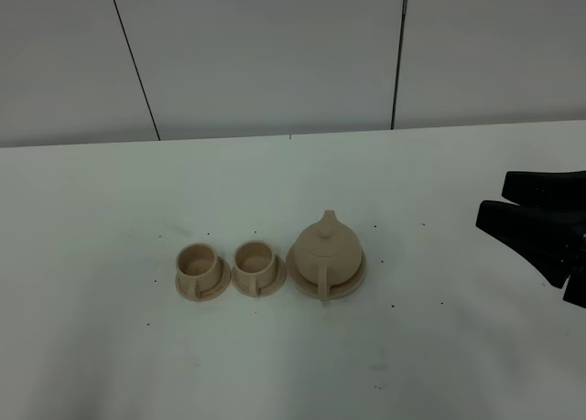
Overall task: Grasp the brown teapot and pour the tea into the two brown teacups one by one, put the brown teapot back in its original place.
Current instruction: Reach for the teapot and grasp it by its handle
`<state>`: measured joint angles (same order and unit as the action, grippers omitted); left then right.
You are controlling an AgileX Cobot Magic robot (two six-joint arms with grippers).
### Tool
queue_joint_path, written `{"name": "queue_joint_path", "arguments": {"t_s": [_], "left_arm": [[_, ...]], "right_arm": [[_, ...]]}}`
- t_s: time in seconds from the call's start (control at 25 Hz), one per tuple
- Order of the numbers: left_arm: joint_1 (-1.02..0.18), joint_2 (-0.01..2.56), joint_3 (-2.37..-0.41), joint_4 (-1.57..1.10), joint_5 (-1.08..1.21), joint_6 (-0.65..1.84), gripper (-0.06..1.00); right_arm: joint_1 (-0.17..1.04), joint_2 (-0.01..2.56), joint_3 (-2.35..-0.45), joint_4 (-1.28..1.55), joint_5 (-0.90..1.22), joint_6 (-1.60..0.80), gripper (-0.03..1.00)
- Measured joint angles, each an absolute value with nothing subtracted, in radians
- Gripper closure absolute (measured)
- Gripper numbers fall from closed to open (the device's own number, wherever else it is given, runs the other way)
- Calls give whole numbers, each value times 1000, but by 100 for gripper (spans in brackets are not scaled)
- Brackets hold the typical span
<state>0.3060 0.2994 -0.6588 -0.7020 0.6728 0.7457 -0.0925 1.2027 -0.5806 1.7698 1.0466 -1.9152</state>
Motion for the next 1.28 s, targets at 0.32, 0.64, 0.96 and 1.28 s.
{"name": "queue_joint_path", "arguments": {"t_s": [0.32,0.64,0.96,1.28], "left_arm": [[306,282,-662,-513,756,527,58],[306,281,-736,-336,930,368,58],[306,281,-736,-215,1090,303,58],[280,240,-702,-214,1131,277,58]], "right_arm": [[-92,1203,-581,1769,1044,-1901,44],[-92,1203,-581,1769,1040,-1887,44],[-92,1203,-581,1769,1040,-1884,44],[-92,1203,-581,1769,1040,-1883,44]]}}
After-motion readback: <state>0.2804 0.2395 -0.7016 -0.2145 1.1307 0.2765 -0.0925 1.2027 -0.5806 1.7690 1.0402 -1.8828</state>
